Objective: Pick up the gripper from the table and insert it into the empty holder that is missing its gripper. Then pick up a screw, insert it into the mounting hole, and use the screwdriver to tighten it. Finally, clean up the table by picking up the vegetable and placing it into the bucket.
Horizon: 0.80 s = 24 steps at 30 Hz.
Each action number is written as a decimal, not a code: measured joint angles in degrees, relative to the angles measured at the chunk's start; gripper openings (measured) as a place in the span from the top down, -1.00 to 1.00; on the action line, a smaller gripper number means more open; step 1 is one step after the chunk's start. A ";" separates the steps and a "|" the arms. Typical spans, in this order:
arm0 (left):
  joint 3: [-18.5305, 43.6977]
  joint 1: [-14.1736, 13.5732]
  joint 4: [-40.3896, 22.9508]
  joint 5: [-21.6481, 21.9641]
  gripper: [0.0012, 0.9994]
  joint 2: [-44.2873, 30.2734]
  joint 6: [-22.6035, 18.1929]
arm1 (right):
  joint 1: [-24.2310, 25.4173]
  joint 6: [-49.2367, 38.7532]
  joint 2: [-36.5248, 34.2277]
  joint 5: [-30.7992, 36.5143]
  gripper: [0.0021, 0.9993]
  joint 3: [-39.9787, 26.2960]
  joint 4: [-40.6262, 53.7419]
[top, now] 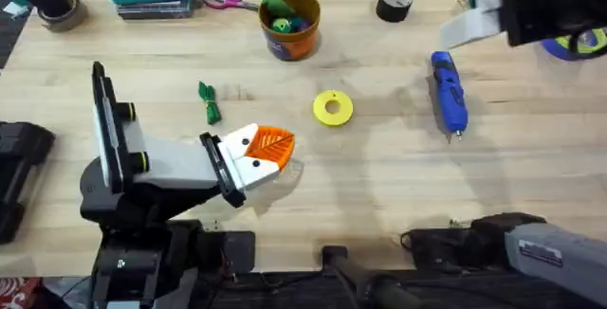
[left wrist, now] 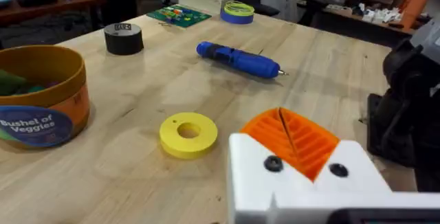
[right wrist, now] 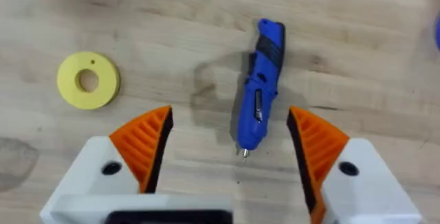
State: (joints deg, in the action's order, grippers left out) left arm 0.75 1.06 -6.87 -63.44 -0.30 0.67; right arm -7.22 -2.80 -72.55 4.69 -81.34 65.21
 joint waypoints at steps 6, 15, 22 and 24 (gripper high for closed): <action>0.00 0.00 0.00 0.00 0.99 0.00 0.00 | 3.72 3.12 -0.04 -1.05 -0.99 0.00 1.03; 0.00 0.00 0.00 0.00 0.99 -0.01 0.00 | 10.49 3.61 -6.17 -2.16 -0.99 -0.04 0.78; 0.00 0.00 0.00 0.00 0.99 -0.01 0.00 | 12.07 1.98 -14.84 -3.52 -0.99 -0.04 -1.91; 0.00 0.00 0.00 0.00 0.99 -0.02 0.00 | 12.07 1.02 -16.89 -3.56 -0.99 -0.04 -3.45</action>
State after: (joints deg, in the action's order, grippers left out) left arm 0.75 1.06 -6.87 -63.44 -0.32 0.67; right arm 4.84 -1.78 -89.45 1.13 -81.38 61.76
